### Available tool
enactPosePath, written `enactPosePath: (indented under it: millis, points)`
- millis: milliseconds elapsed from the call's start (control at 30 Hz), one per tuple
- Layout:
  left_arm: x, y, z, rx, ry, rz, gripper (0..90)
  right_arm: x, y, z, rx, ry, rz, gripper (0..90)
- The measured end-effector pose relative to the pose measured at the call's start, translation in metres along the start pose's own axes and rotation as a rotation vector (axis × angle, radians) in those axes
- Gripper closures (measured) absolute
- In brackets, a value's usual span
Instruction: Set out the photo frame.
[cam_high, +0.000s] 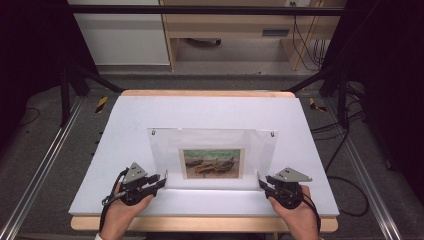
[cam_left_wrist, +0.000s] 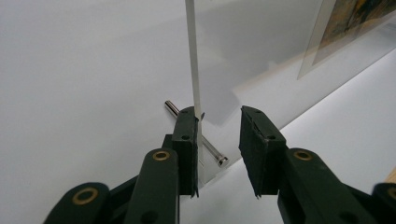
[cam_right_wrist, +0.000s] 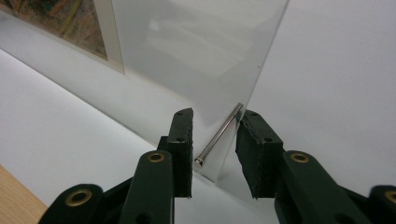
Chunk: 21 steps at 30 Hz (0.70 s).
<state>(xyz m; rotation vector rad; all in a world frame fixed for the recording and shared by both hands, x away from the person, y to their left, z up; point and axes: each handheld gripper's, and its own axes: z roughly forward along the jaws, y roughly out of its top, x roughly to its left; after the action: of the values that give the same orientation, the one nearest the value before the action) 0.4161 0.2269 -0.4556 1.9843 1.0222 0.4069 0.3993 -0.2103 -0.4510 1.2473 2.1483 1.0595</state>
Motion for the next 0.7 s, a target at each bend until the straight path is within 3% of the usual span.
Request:
enactPosePath:
  millis: [700]
  points:
    - [0.0001,0.0003,0.0001,0.002,0.002,0.015,66.9,-0.0006,0.0001,-0.0004,-0.005,0.005,0.000,66.3]
